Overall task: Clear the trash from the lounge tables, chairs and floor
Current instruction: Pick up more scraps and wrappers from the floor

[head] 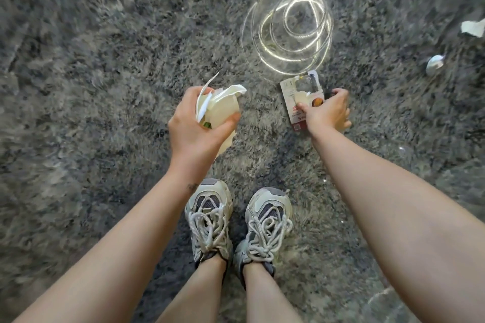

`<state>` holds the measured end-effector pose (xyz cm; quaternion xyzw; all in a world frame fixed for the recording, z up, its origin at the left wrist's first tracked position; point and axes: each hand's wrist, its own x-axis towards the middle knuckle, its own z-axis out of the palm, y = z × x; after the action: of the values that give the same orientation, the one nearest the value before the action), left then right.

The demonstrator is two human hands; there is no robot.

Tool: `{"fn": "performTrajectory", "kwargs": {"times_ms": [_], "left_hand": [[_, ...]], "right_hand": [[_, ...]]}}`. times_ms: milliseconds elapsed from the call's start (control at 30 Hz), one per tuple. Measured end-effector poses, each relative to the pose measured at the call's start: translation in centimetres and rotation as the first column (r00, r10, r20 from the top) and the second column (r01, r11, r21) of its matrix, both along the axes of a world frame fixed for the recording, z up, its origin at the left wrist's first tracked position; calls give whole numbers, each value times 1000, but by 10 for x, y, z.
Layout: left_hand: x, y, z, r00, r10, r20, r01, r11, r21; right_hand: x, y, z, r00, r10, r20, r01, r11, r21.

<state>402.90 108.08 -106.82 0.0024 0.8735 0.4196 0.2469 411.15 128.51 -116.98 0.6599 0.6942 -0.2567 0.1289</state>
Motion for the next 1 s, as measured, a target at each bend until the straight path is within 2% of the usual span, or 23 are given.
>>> {"fn": "performTrajectory", "kwargs": {"times_ms": [133,333,500,633,833,1000], "left_hand": [[-9,0,7,1000,27,-17,-26,1000,6],[-26,-1,34,995,91,-44,-91,996,7],[-54,3,83,988,122,-93,-122,992,11],[-91,8,106,981,140,-134,-138,990,28],[-140,17,63,972,181,-150,-177,983,39],[-166,22,0,962,241,-132,-235,970,58]], "right_hand": [[-3,-6,2,998,27,49,-26,999,-28],[-15,-23,29,982,-65,-177,38,987,-155],[-53,-5,79,965,75,-250,-123,975,-185],[-111,24,101,932,154,-329,-209,968,-140],[-215,50,55,853,339,-397,-388,920,-47],[-263,49,-7,805,404,-435,-476,877,-65]]}}
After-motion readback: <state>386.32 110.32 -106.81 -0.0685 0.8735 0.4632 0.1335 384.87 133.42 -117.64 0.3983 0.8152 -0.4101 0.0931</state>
